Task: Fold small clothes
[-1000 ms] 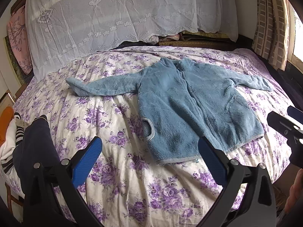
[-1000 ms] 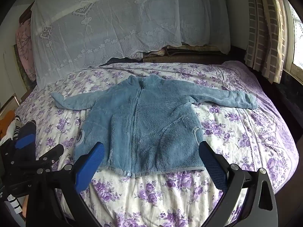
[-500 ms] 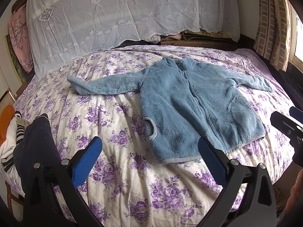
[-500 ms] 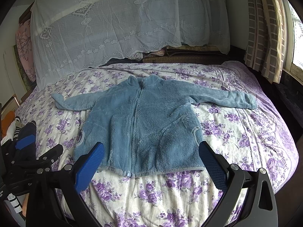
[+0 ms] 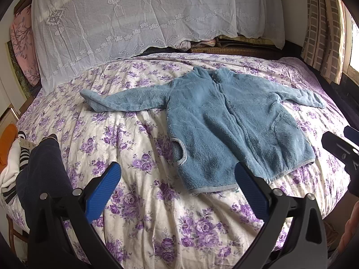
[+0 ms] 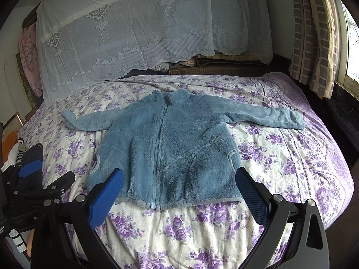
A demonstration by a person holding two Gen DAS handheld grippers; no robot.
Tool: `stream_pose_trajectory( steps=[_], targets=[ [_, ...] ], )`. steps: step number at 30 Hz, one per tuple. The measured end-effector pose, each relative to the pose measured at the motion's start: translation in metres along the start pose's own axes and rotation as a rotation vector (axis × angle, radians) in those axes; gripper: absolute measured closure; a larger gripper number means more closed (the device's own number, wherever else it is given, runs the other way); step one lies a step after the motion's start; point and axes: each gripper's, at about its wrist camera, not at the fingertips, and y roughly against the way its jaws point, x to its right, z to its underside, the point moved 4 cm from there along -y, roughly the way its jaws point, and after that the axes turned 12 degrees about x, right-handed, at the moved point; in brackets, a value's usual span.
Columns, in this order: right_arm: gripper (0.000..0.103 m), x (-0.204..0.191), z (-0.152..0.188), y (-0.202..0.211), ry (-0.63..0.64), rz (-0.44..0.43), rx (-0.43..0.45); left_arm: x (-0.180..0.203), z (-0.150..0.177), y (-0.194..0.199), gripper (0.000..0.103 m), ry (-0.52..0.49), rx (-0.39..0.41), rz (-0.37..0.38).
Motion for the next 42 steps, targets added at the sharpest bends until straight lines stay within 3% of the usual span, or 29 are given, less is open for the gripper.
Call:
stream_pose_trajectory(
  steps=[42],
  targets=[
    [0.003, -0.0024, 0.0015, 0.0011, 0.0, -0.001, 0.002, 0.0, 0.0, 0.0001, 0.004, 0.001, -0.002, -0.001]
  ],
)
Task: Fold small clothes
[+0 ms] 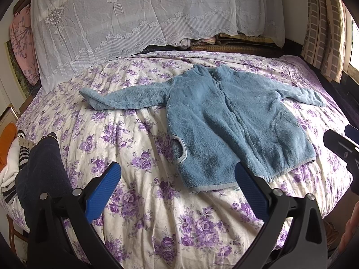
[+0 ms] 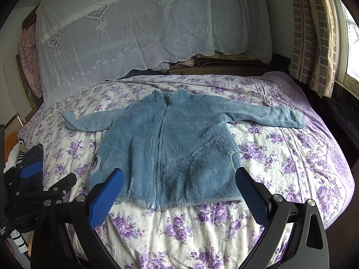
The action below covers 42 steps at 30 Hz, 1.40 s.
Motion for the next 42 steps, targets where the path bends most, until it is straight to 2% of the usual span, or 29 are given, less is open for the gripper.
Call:
stream_pose_trajectory(
  steps=[14, 17, 20, 24, 27, 30, 32, 36, 39, 42],
  targets=[
    [0.003, 0.0, 0.003, -0.005, -0.002, -0.001, -0.005, -0.003, 0.004, -0.002, 0.004, 0.0, -0.009, 0.003],
    [0.003, 0.006, 0.003, -0.013, -0.007, 0.0, 0.008, -0.009, 0.008, -0.013, 0.004, 0.024, -0.022, 0.042],
    [0.003, 0.022, 0.009, -0.033, -0.051, -0.037, 0.022, -0.022, 0.01, -0.04, 0.004, 0.053, -0.038, 0.076],
    [0.003, 0.061, 0.015, -0.069, -0.201, -0.105, -0.021, -0.054, 0.01, -0.087, 0.004, 0.105, -0.111, 0.064],
    [0.003, 0.103, 0.011, -0.094, -0.324, -0.087, -0.022, -0.086, 0.011, -0.13, 0.004, 0.148, -0.224, 0.012],
    [0.003, 0.156, -0.001, -0.113, -0.476, -0.063, 0.018, -0.124, 0.008, -0.168, 0.004, 0.225, -0.312, -0.043],
    [0.003, 0.192, -0.007, -0.126, -0.575, -0.033, 0.022, -0.15, 0.004, -0.189, 0.004, 0.292, -0.339, -0.087],
    [0.003, 0.27, -0.005, -0.166, -0.844, 0.016, -0.003, -0.181, -0.007, -0.224, 0.004, 0.418, -0.374, -0.079],
    [0.003, 0.317, 0.01, -0.202, -1.045, 0.061, -0.02, -0.187, -0.019, -0.241, 0.004, 0.427, -0.375, -0.093],
    [0.003, 0.344, 0.014, -0.235, -1.154, 0.116, -0.011, -0.192, -0.031, -0.257, 0.004, 0.432, -0.369, -0.114]
  ],
)
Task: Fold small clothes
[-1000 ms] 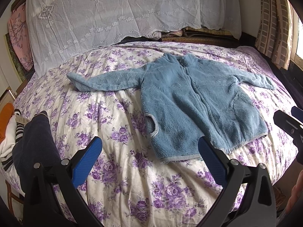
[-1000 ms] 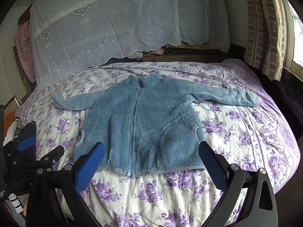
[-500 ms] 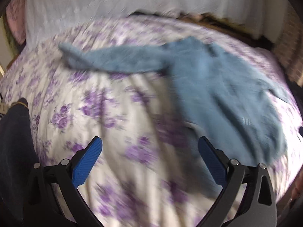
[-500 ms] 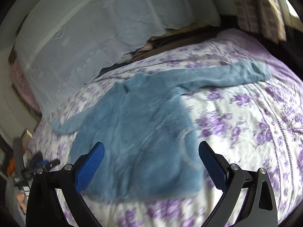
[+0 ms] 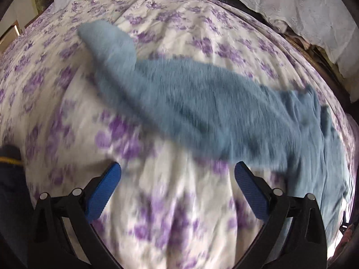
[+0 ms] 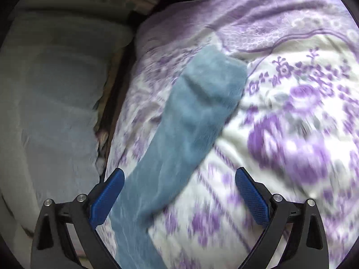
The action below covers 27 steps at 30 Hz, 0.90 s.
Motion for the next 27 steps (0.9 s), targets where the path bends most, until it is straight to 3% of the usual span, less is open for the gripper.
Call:
stream_pose_trajectory(
  steps=[7, 9, 12, 14, 15, 16, 17, 18, 20, 23, 24, 26, 27],
  targets=[
    [0.003, -0.007, -0.034, -0.046, -0.139, 0.103, 0.171, -0.022, -0.039, -0.029, 0.004, 0.243, 0.013, -0.009],
    [0.003, -0.005, -0.043, -0.05, -0.185, 0.12, 0.256, -0.028, -0.047, -0.033, 0.004, 0.285, 0.025, -0.019],
    [0.003, -0.008, -0.034, -0.041, -0.084, 0.123, 0.383, -0.034, -0.051, -0.04, 0.004, 0.289, 0.063, -0.066],
    [0.004, -0.018, -0.028, -0.048, 0.059, 0.165, 0.385, -0.035, -0.051, -0.043, 0.004, 0.265, 0.083, -0.075],
    [0.018, -0.023, -0.03, -0.051, 0.107, 0.153, 0.365, -0.036, -0.05, -0.039, 0.01, 0.25, 0.105, -0.086],
    [0.036, -0.026, -0.032, -0.05, 0.121, 0.112, 0.367, -0.036, -0.053, -0.033, 0.039, 0.228, 0.138, -0.112],
    [0.062, -0.029, -0.035, -0.048, 0.127, 0.056, 0.359, -0.035, -0.059, -0.026, 0.058, 0.196, 0.179, -0.129],
    [0.077, -0.031, -0.038, -0.048, 0.13, 0.014, 0.338, -0.036, -0.064, -0.02, 0.08, 0.185, 0.202, -0.117],
    [0.085, -0.036, -0.045, -0.042, 0.126, -0.065, 0.334, -0.041, -0.076, -0.006, 0.086, 0.196, 0.253, -0.067],
    [0.086, -0.042, -0.054, -0.018, 0.16, -0.104, 0.406, -0.064, -0.086, 0.02, 0.09, 0.247, 0.379, -0.089],
    [0.086, -0.039, -0.058, -0.016, 0.177, -0.072, 0.419, -0.067, -0.087, 0.022, 0.087, 0.244, 0.394, -0.107],
    [0.083, -0.01, -0.067, -0.031, 0.151, 0.121, 0.381, -0.078, -0.084, 0.006, 0.074, 0.247, 0.338, -0.21],
    [0.097, 0.017, -0.071, -0.042, 0.069, 0.201, 0.336, -0.091, -0.078, -0.016, 0.071, 0.275, 0.243, -0.281]
  ],
)
